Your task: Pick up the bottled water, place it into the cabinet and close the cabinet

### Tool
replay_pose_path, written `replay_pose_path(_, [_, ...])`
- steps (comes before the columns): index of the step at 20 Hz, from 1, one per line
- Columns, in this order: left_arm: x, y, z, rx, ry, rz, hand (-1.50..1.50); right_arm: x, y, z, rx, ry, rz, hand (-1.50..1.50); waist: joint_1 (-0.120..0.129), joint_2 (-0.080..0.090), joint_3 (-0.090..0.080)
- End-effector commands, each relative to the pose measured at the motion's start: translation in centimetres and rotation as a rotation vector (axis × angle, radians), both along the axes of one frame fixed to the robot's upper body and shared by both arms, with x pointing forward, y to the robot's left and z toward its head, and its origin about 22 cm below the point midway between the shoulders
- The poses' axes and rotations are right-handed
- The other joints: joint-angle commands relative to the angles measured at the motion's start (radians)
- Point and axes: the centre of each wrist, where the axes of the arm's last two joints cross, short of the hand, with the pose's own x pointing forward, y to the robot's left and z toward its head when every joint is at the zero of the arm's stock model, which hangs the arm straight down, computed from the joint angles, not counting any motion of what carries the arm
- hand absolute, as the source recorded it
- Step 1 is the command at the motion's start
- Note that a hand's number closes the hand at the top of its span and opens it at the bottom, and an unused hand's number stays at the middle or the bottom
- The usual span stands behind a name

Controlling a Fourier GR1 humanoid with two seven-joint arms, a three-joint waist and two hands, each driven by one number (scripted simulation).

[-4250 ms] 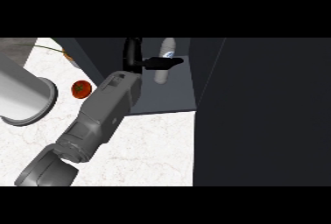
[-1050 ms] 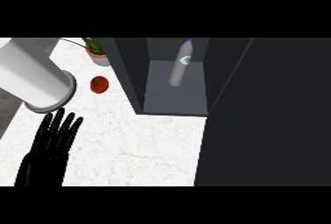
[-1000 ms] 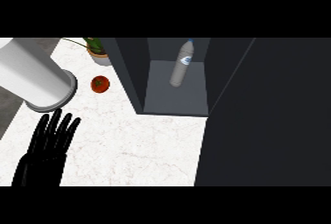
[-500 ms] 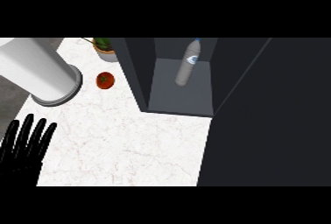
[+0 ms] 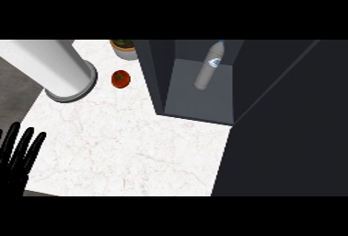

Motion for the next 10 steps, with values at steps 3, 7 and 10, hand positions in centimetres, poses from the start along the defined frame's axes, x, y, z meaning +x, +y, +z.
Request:
replay_pose_path(3, [0.2, 1.0, 0.5, 0.016, -0.012, -0.026, -1.5, 0.0, 2.3, 1.4, 0.019, -0.022, 0.192, 1.5, 0.044, 0.018, -0.005])
replay_pose_path(7, [0.2, 1.2, 0.8, 0.029, -0.021, -0.045, -1.5, 0.7, 2.3, 1.2, -0.004, -0.047, 0.205, 1.5, 0.063, 0.02, -0.006])
replay_pose_path(10, [0.5, 1.5, 1.2, 0.031, -0.024, -0.067, -1.5, 1.5, 1.6, 1.6, -0.135, -0.127, 0.261, -1.5, 0.091, 0.019, -0.01])
